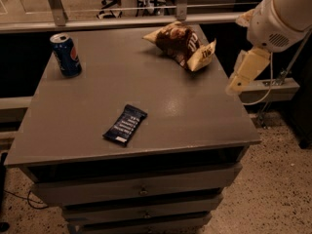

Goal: Pick brown chip bag

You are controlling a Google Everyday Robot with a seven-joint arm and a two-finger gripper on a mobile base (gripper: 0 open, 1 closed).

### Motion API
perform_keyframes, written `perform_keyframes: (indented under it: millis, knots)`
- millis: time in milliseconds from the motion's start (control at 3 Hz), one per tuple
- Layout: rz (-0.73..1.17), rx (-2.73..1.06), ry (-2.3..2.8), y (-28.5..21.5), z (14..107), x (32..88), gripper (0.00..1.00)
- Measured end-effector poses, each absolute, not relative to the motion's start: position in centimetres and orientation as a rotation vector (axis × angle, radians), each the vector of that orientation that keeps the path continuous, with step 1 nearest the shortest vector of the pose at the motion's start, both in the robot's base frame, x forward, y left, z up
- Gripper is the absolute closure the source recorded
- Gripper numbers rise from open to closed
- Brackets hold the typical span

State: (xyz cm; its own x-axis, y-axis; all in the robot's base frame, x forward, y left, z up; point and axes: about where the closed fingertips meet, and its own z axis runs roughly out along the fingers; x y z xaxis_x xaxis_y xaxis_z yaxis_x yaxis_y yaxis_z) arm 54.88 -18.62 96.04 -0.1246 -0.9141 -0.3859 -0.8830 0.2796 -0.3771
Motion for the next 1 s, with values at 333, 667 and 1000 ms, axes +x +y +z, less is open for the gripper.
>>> perform_keyframes:
  millis: [333, 667, 1000]
  knots:
    - [-0.057, -1.519, 1.933, -17.4, 96.3, 61.5, 0.00]
    - [0.073, -1.382, 1.923, -16.2, 94.8, 66.7, 0.00]
    - [0.212, -1.264, 1.926, -14.5, 92.7, 69.8, 0.00]
